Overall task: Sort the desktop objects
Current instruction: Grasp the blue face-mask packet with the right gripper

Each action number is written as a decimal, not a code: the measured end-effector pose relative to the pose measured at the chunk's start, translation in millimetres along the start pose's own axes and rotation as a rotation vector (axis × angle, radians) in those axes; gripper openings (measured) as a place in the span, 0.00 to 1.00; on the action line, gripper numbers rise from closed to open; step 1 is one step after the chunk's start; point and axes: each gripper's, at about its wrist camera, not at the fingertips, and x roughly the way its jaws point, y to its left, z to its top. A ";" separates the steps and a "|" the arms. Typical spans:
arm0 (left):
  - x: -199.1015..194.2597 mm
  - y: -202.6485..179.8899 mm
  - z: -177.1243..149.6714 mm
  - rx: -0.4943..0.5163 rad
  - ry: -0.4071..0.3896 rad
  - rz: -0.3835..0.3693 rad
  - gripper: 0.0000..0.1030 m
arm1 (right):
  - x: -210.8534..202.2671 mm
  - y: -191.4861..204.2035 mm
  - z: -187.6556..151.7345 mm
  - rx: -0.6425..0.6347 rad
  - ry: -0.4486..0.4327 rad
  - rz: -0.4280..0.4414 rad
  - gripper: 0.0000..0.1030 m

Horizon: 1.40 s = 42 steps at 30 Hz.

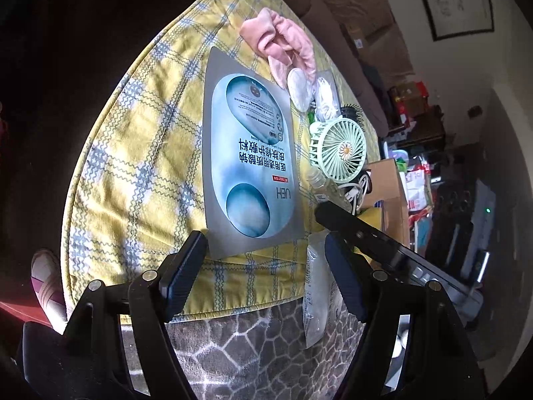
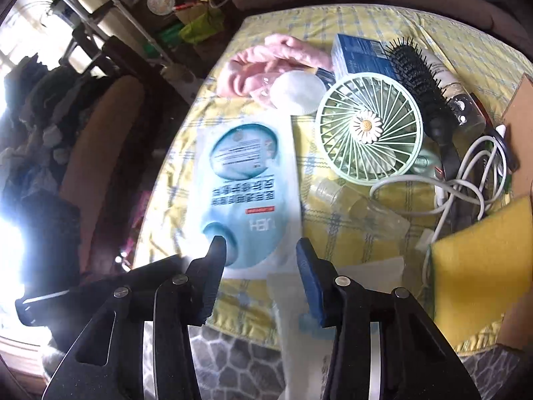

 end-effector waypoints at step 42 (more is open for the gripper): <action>-15.8 37.5 12.1 -0.185 -0.079 -0.020 0.45 | 21.6 23.8 49.6 -0.002 -0.114 0.103 0.30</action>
